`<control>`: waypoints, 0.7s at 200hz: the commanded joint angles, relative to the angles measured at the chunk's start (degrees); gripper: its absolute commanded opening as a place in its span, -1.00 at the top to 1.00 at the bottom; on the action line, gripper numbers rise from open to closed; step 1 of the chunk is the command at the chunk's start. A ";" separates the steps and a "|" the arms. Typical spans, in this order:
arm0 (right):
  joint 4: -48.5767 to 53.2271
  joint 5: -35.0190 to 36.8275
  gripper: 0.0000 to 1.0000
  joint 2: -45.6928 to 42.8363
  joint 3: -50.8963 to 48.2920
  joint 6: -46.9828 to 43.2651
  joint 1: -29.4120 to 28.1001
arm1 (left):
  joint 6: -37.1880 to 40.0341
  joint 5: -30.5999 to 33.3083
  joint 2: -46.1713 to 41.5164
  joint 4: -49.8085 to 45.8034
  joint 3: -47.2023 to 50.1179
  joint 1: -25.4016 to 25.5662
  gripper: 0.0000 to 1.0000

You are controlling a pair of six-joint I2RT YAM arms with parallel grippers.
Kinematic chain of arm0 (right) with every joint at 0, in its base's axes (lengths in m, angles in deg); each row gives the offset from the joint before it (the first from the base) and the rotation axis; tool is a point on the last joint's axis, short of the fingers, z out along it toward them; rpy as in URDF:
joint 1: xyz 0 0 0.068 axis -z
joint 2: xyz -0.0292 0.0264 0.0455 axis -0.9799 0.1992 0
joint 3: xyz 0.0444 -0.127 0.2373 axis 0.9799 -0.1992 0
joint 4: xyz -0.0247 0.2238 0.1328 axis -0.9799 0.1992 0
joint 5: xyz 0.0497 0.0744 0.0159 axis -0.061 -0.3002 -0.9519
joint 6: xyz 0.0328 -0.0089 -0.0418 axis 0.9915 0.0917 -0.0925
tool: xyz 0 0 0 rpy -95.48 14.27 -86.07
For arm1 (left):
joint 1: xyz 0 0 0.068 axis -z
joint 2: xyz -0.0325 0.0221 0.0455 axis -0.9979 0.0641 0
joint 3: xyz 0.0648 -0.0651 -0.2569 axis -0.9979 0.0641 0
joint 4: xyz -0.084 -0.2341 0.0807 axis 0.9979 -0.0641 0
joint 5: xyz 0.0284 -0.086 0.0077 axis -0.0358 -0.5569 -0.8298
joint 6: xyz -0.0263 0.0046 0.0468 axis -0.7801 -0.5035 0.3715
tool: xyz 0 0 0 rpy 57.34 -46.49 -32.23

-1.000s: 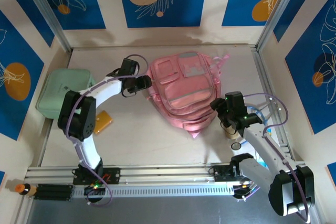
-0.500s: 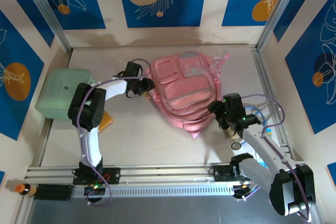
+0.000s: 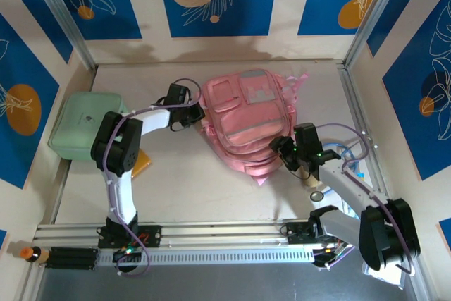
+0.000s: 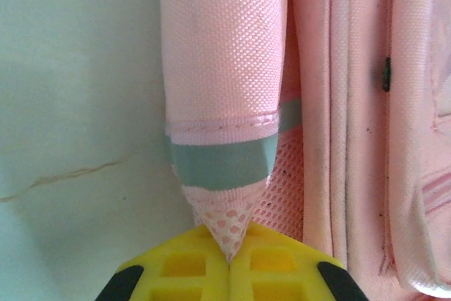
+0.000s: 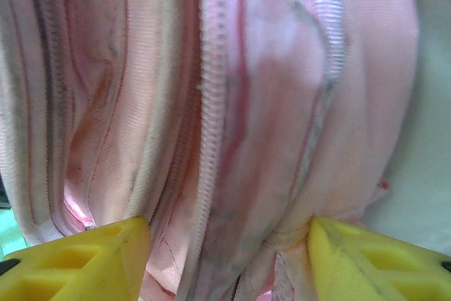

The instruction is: Pack the student bag

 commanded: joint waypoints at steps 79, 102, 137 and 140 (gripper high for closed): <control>-5.08 -5.66 0.11 29.24 29.91 -20.36 0.04 | -7.53 3.97 -25.93 8.29 19.89 0.22 1.00; -2.57 -4.10 0.07 36.22 39.66 -26.52 0.23 | -8.24 4.34 -28.43 10.60 21.36 1.90 1.00; 6.85 9.59 -0.12 37.74 47.20 -32.69 1.12 | -11.19 5.56 -28.00 15.28 21.16 4.80 1.00; 7.35 10.14 -0.15 37.32 47.15 -33.01 1.22 | -11.41 5.88 -27.89 15.52 21.05 5.10 1.00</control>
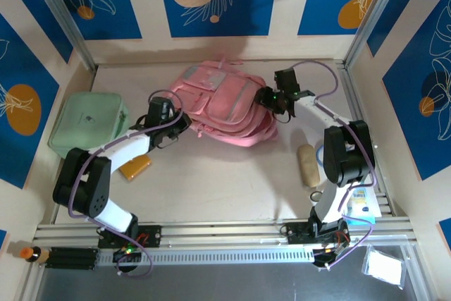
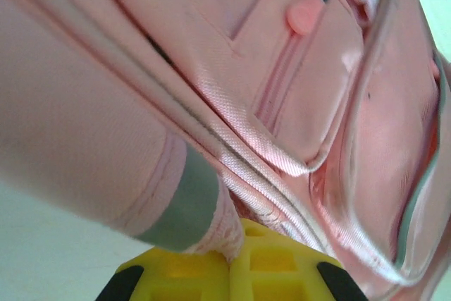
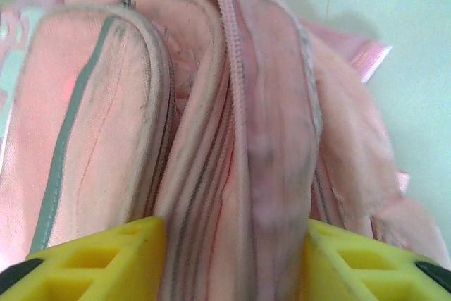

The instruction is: Pack the student bag

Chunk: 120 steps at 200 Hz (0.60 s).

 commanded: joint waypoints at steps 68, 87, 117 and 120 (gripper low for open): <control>17.66 11.07 -0.33 -18.89 -3.53 -6.64 -7.79 | -8.44 7.11 0.91 16.17 -1.36 9.66 1.00; 17.66 10.51 -0.29 -22.81 -6.49 -5.54 -13.77 | -8.95 7.49 0.91 16.14 -1.54 10.25 1.00; 13.85 11.84 -0.06 -24.08 -11.57 0.28 -23.27 | -8.90 7.88 -0.36 15.81 -1.07 10.47 1.00; 13.06 11.96 -0.04 -23.92 -12.13 0.89 -24.14 | -8.78 7.78 -0.42 15.82 -1.02 10.58 1.00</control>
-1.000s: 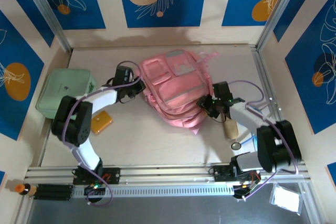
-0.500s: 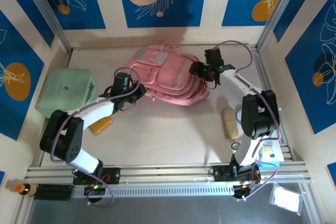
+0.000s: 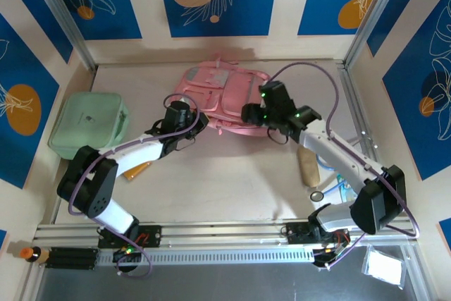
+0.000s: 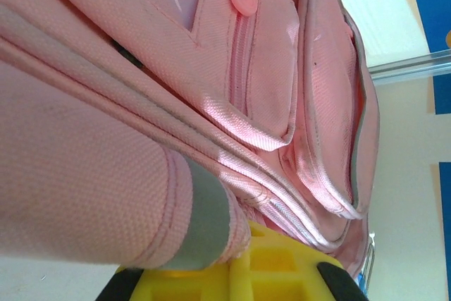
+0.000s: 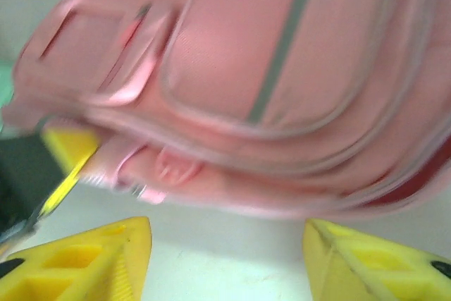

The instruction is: Pack the student bag

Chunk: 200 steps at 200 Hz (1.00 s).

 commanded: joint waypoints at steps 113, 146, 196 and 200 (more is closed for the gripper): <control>-12.05 3.57 0.39 18.73 2.82 2.14 -11.60 | 0.06 -0.82 -3.50 7.62 0.06 0.90 1.00; -13.08 4.41 0.39 20.49 4.37 2.88 -11.05 | -0.16 -1.40 -3.49 7.93 0.06 0.90 1.00; -11.66 6.31 0.39 22.50 6.18 3.70 -10.22 | -0.45 -1.82 -3.26 8.13 0.19 0.88 1.00; -11.76 6.18 0.39 22.74 6.29 3.56 -10.09 | -0.45 -1.96 -3.22 8.23 0.19 0.90 1.00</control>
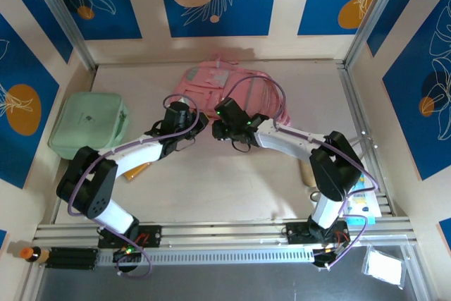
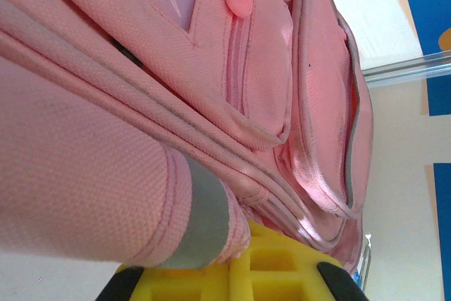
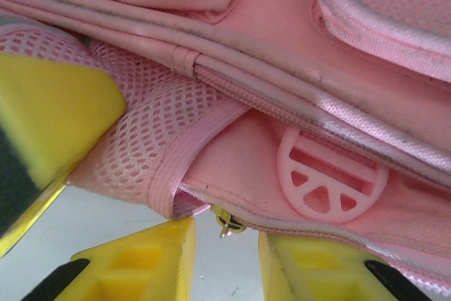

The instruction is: Pack the student bag

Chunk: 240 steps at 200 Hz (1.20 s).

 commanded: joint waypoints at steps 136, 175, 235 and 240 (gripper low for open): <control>2.71 7.95 0.67 5.26 5.22 -4.93 0.61 | -0.46 -1.81 -1.86 6.41 -1.37 0.79 1.00; 2.64 9.84 0.75 4.34 4.02 -6.25 0.44 | 0.05 -0.83 -1.99 5.38 -1.45 0.79 1.00; 4.15 15.30 0.75 -2.91 -5.80 -6.28 2.72 | 0.69 1.44 -2.67 3.68 -0.59 0.40 1.00; 4.18 15.51 0.75 -3.71 -6.94 -6.06 3.10 | 0.70 1.52 -2.69 3.59 -0.57 0.35 1.00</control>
